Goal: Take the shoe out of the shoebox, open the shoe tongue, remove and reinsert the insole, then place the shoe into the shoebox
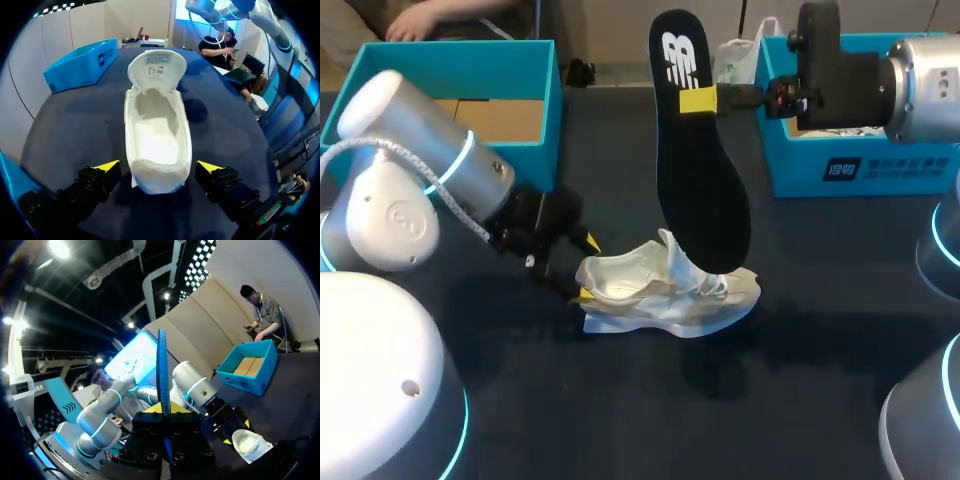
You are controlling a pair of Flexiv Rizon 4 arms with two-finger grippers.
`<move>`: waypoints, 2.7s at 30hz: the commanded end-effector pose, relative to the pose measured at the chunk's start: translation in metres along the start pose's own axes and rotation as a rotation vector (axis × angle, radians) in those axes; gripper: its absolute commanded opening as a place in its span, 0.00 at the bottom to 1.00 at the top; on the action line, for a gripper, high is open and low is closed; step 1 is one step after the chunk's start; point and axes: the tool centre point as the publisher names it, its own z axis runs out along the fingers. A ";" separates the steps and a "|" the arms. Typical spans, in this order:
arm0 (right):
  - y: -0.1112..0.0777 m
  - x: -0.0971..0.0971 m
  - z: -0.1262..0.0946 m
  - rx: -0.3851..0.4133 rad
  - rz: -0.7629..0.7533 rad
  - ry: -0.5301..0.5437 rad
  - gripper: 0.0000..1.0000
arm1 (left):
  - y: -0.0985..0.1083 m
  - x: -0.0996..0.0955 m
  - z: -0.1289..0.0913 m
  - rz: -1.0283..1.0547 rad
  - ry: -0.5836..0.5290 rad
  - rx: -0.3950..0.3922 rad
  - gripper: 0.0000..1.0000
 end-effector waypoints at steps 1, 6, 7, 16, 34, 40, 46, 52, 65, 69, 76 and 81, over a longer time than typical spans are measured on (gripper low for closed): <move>0.000 0.000 0.001 0.001 0.001 -0.003 0.00 | -0.008 -0.005 -0.003 0.000 0.004 -0.165 1.00; 0.000 0.000 0.001 0.001 0.001 -0.003 0.00 | -0.010 -0.007 -0.007 -0.001 0.033 -0.251 1.00; 0.000 0.000 0.001 0.001 0.001 -0.003 0.00 | -0.010 -0.007 -0.008 -0.001 0.038 -0.265 1.00; 0.000 0.000 0.001 0.001 0.001 -0.003 0.00 | -0.009 -0.009 -0.012 -0.005 0.105 -0.398 1.00; 0.000 0.000 0.001 0.001 0.001 -0.003 0.00 | -0.017 0.009 -0.023 0.023 0.056 -0.474 1.00; 0.000 0.000 0.001 0.001 0.001 -0.003 0.00 | -0.017 0.012 -0.025 0.010 0.060 -0.469 1.00; 0.000 0.000 0.001 0.001 0.001 -0.003 0.00 | -0.016 0.014 -0.022 0.004 0.058 -0.470 1.00; 0.000 0.000 0.001 0.001 0.001 -0.003 0.00 | -0.017 0.015 -0.022 0.005 0.060 -0.466 1.00; 0.000 0.000 0.001 0.001 0.001 -0.003 0.00 | -0.019 0.007 -0.019 -0.009 0.044 -0.472 1.00; 0.000 0.000 0.001 0.001 0.001 -0.003 0.00 | -0.026 0.004 -0.019 -0.012 0.049 -0.457 1.00; 0.000 0.000 0.001 0.001 0.001 -0.003 0.00 | -0.040 -0.013 -0.014 -0.018 0.019 -0.431 1.00; 0.000 0.000 0.001 0.001 0.001 -0.003 0.00 | -0.049 -0.025 0.001 -0.012 0.013 -0.426 1.00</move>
